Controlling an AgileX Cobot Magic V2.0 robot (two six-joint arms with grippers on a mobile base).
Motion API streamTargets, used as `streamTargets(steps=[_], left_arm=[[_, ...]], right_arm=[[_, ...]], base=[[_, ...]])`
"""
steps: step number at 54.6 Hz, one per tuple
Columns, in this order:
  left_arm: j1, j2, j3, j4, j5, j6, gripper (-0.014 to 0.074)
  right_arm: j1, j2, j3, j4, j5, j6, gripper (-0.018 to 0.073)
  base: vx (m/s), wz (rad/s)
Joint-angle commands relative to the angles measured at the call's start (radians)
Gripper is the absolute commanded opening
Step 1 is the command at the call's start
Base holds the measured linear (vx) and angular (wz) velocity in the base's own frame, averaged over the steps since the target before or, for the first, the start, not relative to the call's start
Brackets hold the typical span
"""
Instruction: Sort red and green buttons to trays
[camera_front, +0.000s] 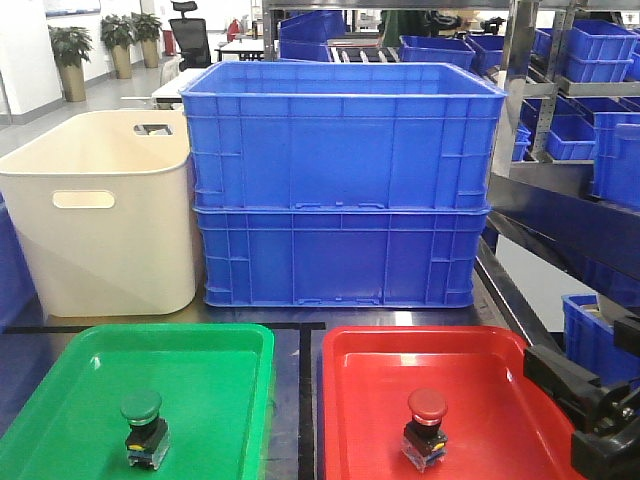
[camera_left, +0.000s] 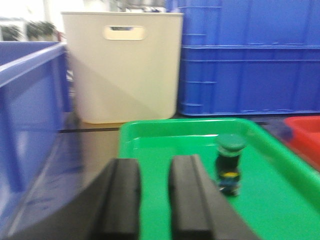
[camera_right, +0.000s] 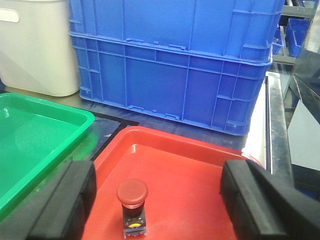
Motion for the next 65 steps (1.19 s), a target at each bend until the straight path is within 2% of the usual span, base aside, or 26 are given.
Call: streamTargets(steps=[1, 7, 10, 17, 65], left_arm=[[0.031, -0.067, 0.036, 0.021, -0.089, -0.012, 0.0116], [0.049, -0.172, 0.139, 0.019, -0.101, -0.012, -0.0009], [0.049, -0.220, 0.132, 0.019, -0.010, -0.013, -0.0008], [0.049, -0.216, 0.134, 0.019, 0.015, -0.012, -0.0007], [0.049, -0.216, 0.134, 0.019, 0.026, -0.012, -0.0007]], right_arm=[[-0.001, -0.008, -0.033, -0.008, -0.074, -0.001, 0.0563], [-0.001, -0.008, -0.033, -0.008, -0.074, -0.001, 0.0563], [-0.001, -0.008, -0.033, -0.008, -0.074, -0.001, 0.0563], [-0.001, -0.008, -0.033, -0.008, -0.076, -0.001, 0.0563], [-0.001, -0.016, -0.033, -0.020, -0.071, -0.005, 0.0563]], base=[[0.00, 0.00], [0.00, 0.00], [0.00, 0.00], [0.00, 0.00], [0.00, 0.00]])
